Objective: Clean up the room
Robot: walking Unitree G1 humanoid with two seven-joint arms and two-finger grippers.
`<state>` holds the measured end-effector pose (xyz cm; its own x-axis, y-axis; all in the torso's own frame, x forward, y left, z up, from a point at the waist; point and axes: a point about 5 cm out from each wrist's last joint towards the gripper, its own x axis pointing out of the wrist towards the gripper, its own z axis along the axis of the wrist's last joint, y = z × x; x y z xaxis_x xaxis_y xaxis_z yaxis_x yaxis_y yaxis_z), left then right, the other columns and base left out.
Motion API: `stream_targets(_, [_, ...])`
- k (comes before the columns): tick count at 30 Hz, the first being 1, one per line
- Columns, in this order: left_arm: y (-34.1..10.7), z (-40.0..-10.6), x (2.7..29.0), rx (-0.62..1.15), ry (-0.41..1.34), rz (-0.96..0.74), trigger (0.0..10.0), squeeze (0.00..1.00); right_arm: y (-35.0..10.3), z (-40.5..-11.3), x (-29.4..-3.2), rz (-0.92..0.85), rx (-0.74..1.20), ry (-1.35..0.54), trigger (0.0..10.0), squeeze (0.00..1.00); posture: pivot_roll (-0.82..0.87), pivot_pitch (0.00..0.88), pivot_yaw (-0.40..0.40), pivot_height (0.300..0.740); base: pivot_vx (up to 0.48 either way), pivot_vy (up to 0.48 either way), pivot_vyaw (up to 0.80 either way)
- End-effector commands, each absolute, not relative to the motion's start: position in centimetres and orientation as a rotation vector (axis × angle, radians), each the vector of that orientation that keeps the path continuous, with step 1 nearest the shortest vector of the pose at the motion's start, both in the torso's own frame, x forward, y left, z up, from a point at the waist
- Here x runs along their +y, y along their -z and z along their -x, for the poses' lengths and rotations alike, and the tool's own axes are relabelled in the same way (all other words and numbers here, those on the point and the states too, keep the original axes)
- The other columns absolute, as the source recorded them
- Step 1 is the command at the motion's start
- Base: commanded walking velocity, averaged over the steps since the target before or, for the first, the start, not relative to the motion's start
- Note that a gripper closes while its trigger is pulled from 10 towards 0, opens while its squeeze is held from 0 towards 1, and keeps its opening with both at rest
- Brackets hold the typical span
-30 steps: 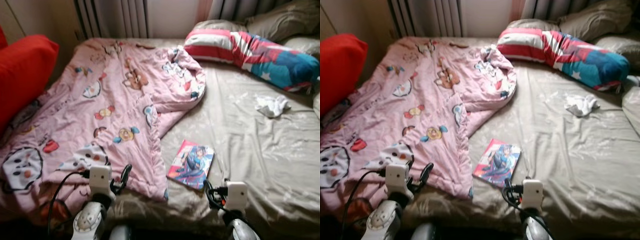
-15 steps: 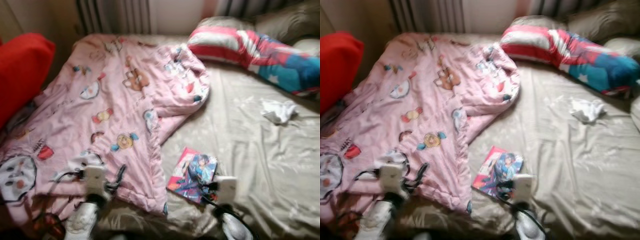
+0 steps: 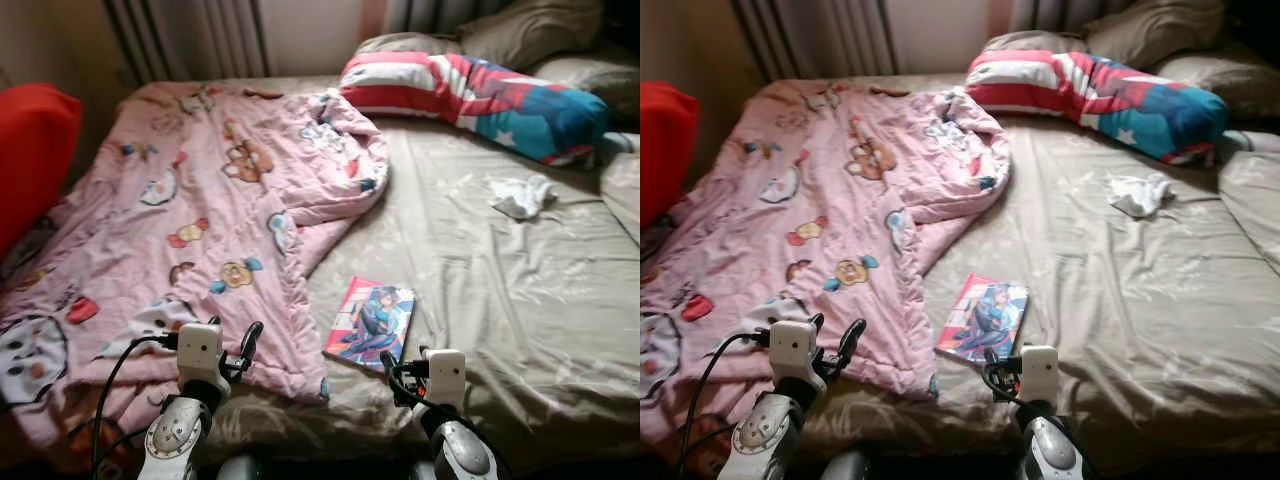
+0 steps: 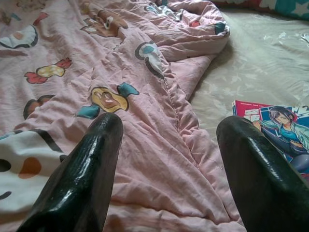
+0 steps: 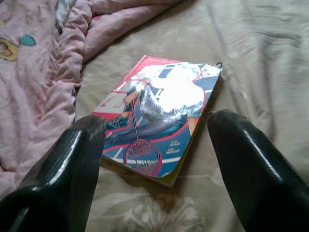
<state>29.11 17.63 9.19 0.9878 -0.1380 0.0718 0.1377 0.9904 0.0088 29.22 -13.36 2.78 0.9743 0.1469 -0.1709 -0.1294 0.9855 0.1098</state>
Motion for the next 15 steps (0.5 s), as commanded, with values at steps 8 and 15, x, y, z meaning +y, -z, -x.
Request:
stream_targets(8, [-9.1,-29.1,17.4,-0.060,0.149,-0.010,10.0,0.00,-2.2,-29.4,-13.2,-0.123,0.206,-0.147,10.0,0.00,-0.02,0.220,0.034,0.587,0.000,0.000,0.00])
stream_targets(15, [-10.1,-29.4,17.6,-0.086,0.145,-0.019,10.0,0.00,-2.9,-31.3,-13.1,-0.326,0.248,-0.066,10.0,0.00,0.03,0.236,0.044,0.587,0.000,0.000,0.00])
